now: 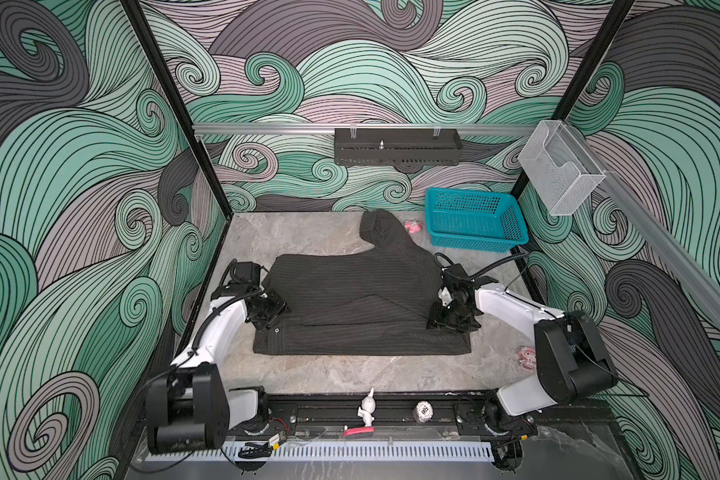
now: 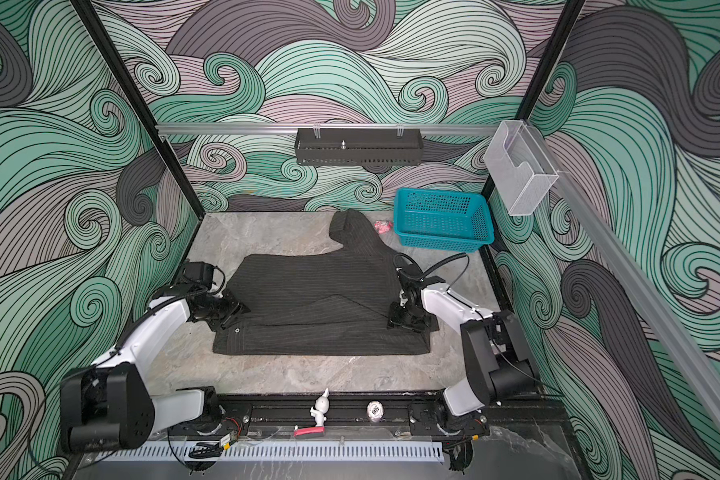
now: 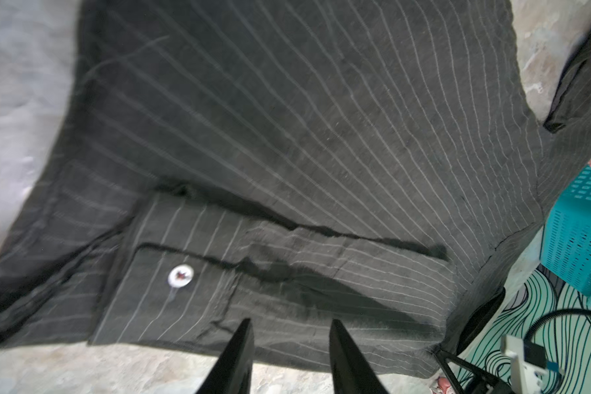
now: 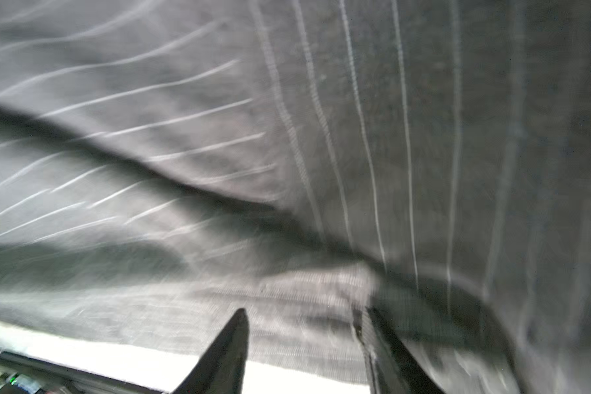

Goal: Fold and stack the long sleeve shirts
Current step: 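Release the shirt and move both grippers toward the far corners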

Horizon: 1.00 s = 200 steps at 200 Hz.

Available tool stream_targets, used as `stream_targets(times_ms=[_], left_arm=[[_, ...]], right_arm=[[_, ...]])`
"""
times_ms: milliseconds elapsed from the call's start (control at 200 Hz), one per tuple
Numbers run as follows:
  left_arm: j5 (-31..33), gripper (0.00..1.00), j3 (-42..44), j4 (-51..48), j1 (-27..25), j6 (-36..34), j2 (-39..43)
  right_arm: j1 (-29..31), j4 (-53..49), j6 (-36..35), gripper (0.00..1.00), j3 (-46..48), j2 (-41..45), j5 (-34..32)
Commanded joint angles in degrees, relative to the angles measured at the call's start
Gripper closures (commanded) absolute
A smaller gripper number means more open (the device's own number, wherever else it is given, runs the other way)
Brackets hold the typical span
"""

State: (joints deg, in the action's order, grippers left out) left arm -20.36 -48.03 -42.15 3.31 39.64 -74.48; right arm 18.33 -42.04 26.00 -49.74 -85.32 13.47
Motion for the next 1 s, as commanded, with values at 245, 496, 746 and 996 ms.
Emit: stream_targets(times_ms=[245, 496, 746, 996], left_arm=[[-4.5, 0.68, -3.9, 6.7, -3.7, -0.1, -22.1], [-2.1, 0.68, 2.3, 2.9, -1.6, -2.0, -17.3], [-2.9, 0.61, 2.8, -1.2, -0.3, -3.7, -8.6], [5.6, 0.46, -15.9, -3.6, -0.2, -10.4, -4.8]], right_arm=[[6.2, -3.5, 1.0, 0.45, -15.5, -13.0, -1.4], [8.1, -1.0, 2.5, 0.48, -6.3, -13.3, -1.3], [8.1, -2.7, 2.0, 0.49, 1.0, -5.4, -2.0], [5.6, -1.9, -8.2, 0.41, -13.4, -1.6, -11.2]])
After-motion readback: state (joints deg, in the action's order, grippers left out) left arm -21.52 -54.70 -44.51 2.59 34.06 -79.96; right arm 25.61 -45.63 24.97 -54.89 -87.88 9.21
